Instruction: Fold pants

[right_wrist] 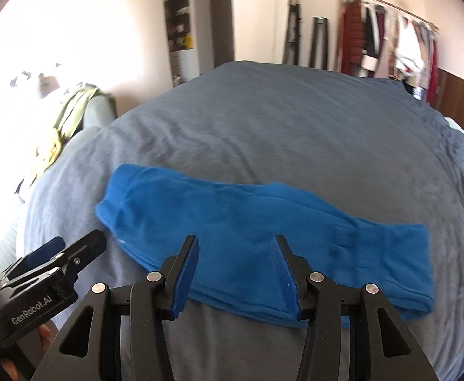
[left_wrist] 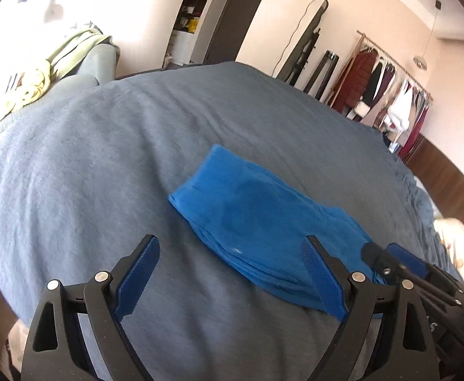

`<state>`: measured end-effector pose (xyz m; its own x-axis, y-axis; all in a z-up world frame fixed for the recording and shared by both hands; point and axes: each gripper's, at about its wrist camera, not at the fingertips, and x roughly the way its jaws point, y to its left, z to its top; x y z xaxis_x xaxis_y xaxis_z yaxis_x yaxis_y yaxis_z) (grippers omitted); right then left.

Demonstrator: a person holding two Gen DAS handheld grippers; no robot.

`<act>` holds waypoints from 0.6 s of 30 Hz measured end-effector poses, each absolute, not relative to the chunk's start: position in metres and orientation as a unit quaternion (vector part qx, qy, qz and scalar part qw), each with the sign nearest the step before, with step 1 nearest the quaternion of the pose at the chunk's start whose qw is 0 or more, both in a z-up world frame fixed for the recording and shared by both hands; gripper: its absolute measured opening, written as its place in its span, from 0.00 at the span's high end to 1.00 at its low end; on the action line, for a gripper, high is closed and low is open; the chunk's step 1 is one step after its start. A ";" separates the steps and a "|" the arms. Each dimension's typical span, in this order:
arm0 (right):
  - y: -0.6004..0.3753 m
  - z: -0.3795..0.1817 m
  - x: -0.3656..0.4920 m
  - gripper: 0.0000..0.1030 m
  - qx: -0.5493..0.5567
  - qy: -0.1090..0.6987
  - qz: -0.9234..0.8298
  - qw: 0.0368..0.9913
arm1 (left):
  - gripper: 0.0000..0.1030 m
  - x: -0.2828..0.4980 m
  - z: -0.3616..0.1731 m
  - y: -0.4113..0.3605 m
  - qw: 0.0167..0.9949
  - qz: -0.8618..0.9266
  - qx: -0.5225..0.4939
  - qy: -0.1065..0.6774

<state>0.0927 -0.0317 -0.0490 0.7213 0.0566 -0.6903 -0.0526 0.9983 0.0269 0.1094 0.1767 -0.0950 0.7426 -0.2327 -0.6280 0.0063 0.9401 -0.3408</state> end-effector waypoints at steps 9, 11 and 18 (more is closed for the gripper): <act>0.019 -0.065 0.122 0.53 -0.030 0.394 0.023 0.919 | 0.23 0.144 -0.135 0.226 0.879 -0.106 -0.281 0.370; 0.024 -0.068 0.124 0.53 -0.043 0.394 0.017 0.918 | 0.28 0.148 -0.143 0.229 0.870 -0.120 -0.297 0.375; 0.031 -0.080 0.131 0.53 -0.051 0.411 0.005 0.910 | 0.33 0.166 -0.168 0.231 0.844 -0.146 -0.347 0.382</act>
<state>0.1310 0.0314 -0.0798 0.6615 -0.0316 -0.7492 -0.0515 0.9948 -0.0875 0.1662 0.2308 -0.1678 0.6659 -0.5107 -0.5439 -0.0188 0.7173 -0.6965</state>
